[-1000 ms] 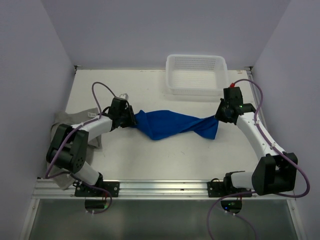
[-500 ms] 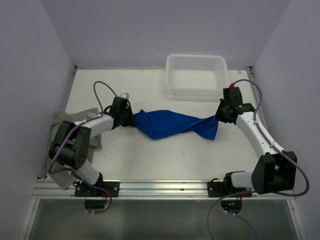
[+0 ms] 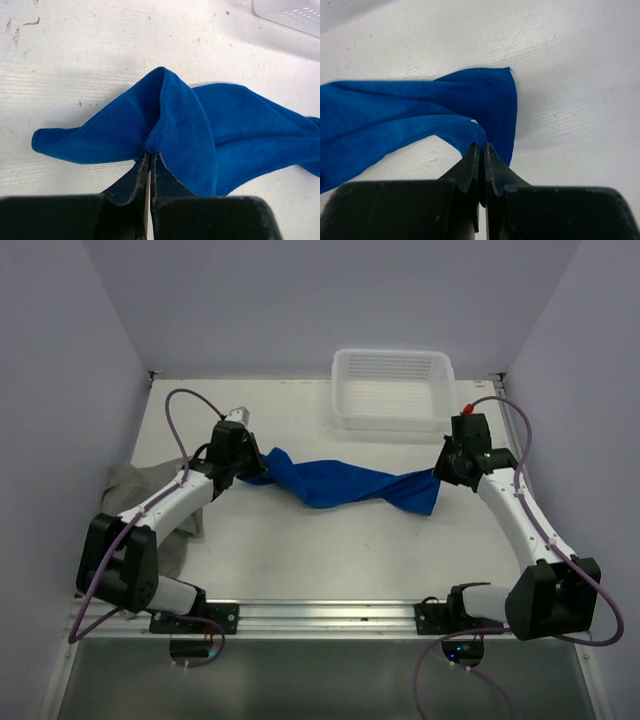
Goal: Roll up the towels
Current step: Flatten the towel
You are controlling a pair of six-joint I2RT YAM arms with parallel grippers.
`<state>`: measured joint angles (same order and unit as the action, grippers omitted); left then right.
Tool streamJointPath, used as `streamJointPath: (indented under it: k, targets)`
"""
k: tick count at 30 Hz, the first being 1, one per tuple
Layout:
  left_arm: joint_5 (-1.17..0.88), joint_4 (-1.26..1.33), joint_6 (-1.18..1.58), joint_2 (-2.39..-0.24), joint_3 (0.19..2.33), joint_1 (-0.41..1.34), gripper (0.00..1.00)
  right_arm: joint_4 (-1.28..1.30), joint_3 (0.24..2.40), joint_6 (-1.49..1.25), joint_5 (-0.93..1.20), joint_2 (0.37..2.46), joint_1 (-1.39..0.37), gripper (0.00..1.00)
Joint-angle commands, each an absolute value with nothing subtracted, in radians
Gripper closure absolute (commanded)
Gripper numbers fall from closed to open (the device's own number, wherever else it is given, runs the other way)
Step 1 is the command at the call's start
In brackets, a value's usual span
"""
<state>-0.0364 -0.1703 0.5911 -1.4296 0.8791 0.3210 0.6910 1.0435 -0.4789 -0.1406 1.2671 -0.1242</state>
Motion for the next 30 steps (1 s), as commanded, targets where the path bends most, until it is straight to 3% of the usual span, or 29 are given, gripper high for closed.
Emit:
streamJointPath:
  k: [1, 6, 9, 13, 16, 18, 20, 23, 28, 30]
  targets:
    - [-0.005, -0.215, 0.591, -1.381, 0.904, 0.314, 0.99, 0.712, 1.095, -0.457, -0.169, 1.223, -0.121, 1.0]
    - [-0.005, -0.236, 0.591, -1.358, 0.896, 0.313, 0.98, 0.723, 1.1, -0.443, -0.17, 1.213, -0.12, 1.0]
    - [-0.003, -0.245, 0.589, -1.351, 0.89, 0.31, 0.9, 0.723, 1.094, -0.442, -0.17, 1.209, -0.121, 1.0]
    - [-0.003, -0.238, 0.589, -1.341, 0.87, 0.308, 0.87, 0.719, 1.08, -0.44, -0.166, 1.201, -0.121, 1.0]
    - [-0.005, -0.236, 0.591, -1.342, 0.861, 0.308, 0.89, 0.716, 1.072, -0.44, -0.161, 1.201, -0.121, 1.0]
    - [-0.005, -0.238, 0.591, -1.342, 0.856, 0.308, 0.84, 0.716, 1.069, -0.44, -0.16, 1.2, -0.12, 1.0]
    - [-0.005, -0.241, 0.592, -1.342, 0.853, 0.308, 0.72, 0.715, 1.068, -0.44, -0.161, 1.2, -0.12, 1.0]
    - [-0.005, -0.239, 0.591, -1.344, 0.842, 0.308, 0.69, 0.71, 1.063, -0.442, -0.16, 1.201, -0.12, 1.0]
    - [-0.005, -0.225, 0.58, -1.38, 0.834, 0.308, 0.75, 0.704, 1.063, -0.446, -0.156, 1.207, -0.12, 1.0]
    - [0.04, -0.221, 0.572, -1.397, 0.836, 0.308, 0.67, 0.704, 1.063, -0.442, -0.155, 1.207, -0.12, 1.0]
